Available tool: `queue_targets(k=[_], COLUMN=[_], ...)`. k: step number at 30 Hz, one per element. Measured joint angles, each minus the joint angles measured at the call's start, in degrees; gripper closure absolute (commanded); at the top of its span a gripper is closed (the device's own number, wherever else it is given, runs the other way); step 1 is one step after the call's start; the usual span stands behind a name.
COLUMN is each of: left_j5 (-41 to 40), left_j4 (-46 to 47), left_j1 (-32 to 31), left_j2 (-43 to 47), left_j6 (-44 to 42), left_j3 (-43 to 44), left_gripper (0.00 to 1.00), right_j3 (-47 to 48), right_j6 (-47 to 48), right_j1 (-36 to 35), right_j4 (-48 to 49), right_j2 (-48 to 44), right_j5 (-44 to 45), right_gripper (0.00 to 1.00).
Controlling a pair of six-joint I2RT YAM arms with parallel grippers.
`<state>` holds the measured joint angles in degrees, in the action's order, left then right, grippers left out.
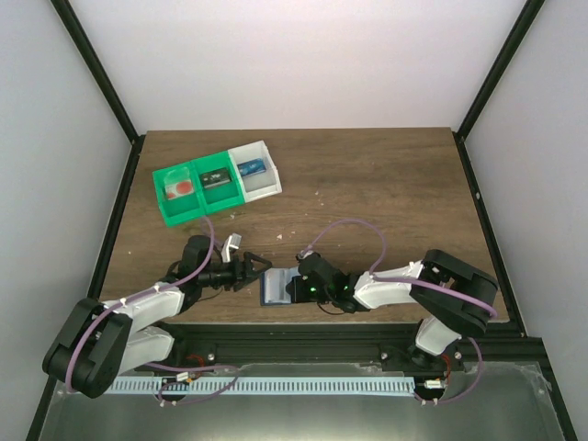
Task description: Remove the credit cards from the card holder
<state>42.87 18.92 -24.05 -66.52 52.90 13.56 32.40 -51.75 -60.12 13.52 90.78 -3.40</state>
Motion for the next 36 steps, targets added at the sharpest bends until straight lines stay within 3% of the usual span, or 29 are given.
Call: queue_targets(k=[13, 21, 36], left_j5=[-0.83, -2.80, -3.61], left_j4=[2.78, 3.52, 8.61], left_j1=[-7.34, -7.74, -7.76], left_j2=[-1.70, -3.63, -6.40], left_j6=[2.93, 3.04, 4.81], left_j3=[0.98, 1.01, 0.46], left_gripper=[0.10, 0.09, 0.10], right_j3=[-3.52, -6.95, -7.17], right_j6=[-0.31, -2.14, -2.36], right_j1=[0.94, 3.28, 3.37], right_j4=[5.51, 10.82, 11.50], right_j2=[-0.46, -0.76, -0.76], right_j5=[-3.06, -6.32, -7.06], right_gripper=[0.97, 0.96, 0.96])
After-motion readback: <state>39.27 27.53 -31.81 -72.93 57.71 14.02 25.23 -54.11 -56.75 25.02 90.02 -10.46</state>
